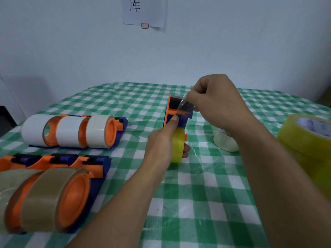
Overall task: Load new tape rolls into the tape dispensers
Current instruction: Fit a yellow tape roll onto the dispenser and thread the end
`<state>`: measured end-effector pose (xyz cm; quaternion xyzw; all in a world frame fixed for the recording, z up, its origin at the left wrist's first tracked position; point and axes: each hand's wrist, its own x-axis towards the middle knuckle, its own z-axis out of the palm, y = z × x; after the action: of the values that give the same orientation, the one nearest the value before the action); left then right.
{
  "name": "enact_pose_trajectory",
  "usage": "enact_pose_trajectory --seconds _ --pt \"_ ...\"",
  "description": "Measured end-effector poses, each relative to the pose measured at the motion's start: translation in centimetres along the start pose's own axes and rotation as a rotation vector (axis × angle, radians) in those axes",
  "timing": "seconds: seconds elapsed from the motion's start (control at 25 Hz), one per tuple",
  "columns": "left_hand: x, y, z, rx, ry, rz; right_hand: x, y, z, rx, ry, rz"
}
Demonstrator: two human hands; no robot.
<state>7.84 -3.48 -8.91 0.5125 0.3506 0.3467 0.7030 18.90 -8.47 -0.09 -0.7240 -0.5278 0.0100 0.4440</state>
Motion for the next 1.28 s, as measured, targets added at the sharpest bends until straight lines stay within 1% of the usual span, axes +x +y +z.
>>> enact_pose_trajectory --seconds 0.28,0.48,0.56,0.72,0.84,1.08,1.28 --pt "0.2 -0.2 -0.1 -0.019 0.000 0.006 0.0 -0.2 0.1 -0.033 -0.007 -0.016" --pt "0.2 0.0 0.0 -0.060 -0.009 -0.014 0.0 0.2 0.4 -0.119 -0.073 -0.084" --pt "0.1 0.1 0.0 -0.072 -0.023 -0.015 0.1 0.5 0.2 -0.121 -0.072 -0.084" --pt "0.1 0.0 -0.1 0.001 -0.043 -0.008 0.3 0.9 -0.1 -0.087 -0.063 -0.081" --pt "-0.1 -0.1 -0.1 0.056 -0.039 0.030 0.4 1.0 0.1 -0.070 -0.060 -0.080" --pt "-0.2 -0.2 0.1 0.068 -0.016 0.068 0.4 0.9 -0.1 -0.058 -0.057 -0.071" --pt "-0.4 -0.2 0.1 0.070 -0.004 0.073 0.2 0.8 0.3 -0.112 -0.078 -0.094"
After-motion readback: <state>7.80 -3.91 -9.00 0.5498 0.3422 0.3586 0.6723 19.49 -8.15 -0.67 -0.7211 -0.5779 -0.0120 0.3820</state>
